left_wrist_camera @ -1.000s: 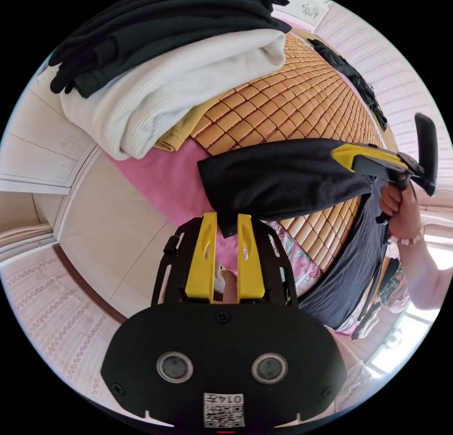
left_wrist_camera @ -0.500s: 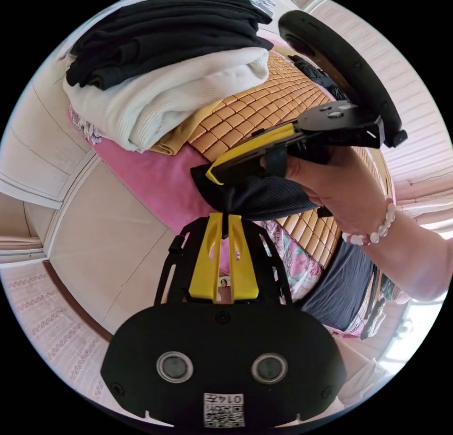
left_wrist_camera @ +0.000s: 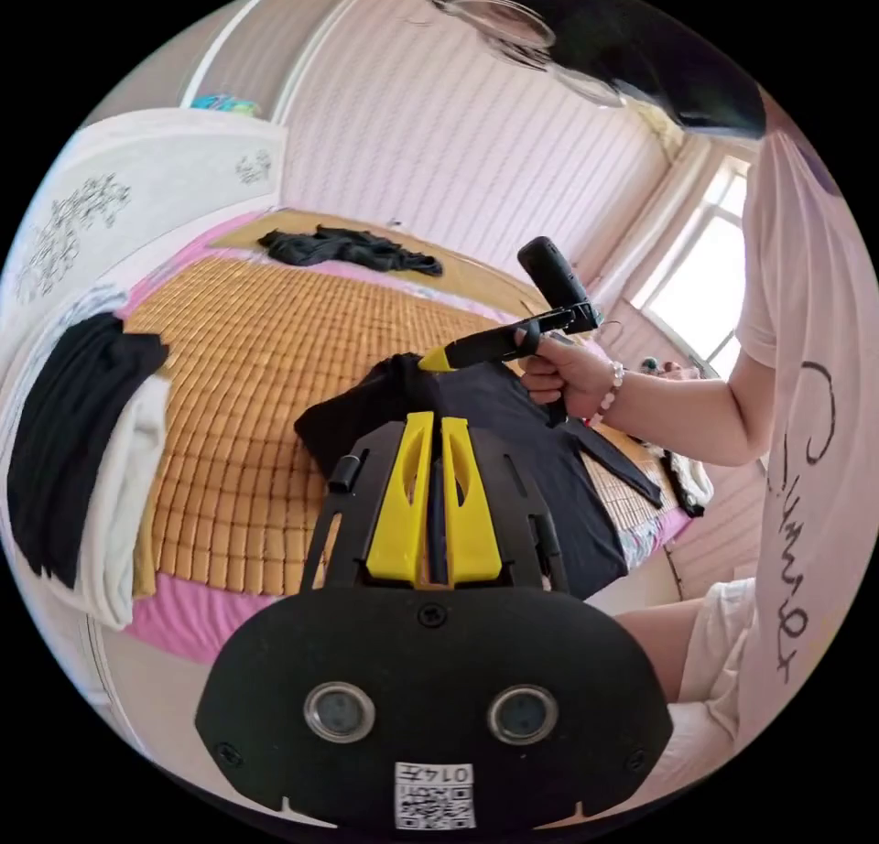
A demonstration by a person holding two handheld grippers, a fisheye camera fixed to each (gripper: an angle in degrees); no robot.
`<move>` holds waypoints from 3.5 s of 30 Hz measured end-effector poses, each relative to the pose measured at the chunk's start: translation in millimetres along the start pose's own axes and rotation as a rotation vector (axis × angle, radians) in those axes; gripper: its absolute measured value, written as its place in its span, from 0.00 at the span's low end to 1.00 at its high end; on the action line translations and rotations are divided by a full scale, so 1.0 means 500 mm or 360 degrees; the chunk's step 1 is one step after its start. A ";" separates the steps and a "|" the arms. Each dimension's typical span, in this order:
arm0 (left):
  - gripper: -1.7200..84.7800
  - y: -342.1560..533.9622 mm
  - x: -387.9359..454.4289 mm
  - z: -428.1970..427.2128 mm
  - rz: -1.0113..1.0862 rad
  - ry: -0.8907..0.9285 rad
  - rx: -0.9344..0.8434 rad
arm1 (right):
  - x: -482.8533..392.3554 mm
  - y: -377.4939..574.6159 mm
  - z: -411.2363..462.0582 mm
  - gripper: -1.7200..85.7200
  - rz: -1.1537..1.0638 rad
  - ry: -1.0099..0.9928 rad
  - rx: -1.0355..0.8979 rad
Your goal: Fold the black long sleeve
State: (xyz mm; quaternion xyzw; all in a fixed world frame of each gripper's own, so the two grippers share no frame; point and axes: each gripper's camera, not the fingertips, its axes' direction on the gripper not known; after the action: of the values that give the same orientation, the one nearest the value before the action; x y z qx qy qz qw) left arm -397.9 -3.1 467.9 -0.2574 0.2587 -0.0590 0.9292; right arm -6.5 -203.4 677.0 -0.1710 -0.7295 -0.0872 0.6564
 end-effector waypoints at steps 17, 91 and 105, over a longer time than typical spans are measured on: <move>0.01 -0.044 0.461 0.248 0.1023 0.0898 -0.0563 | -0.263 0.501 -0.486 0.02 0.1108 0.0483 0.0430; 0.01 -0.202 0.115 0.458 -0.0113 -0.0369 -0.0653 | -0.262 -0.106 -0.561 0.07 0.0583 0.0638 0.0081; 0.08 -0.291 0.489 0.618 0.0860 0.0458 -0.0769 | -0.507 0.597 -0.736 0.13 0.1991 0.1220 0.0490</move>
State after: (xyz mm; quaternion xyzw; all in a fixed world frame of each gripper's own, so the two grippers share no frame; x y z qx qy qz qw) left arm -26.5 -49.4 658.3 -0.3806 0.4512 0.2148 0.7781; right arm 464.0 -90.6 442.9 -0.4177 -0.2203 0.3520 0.8081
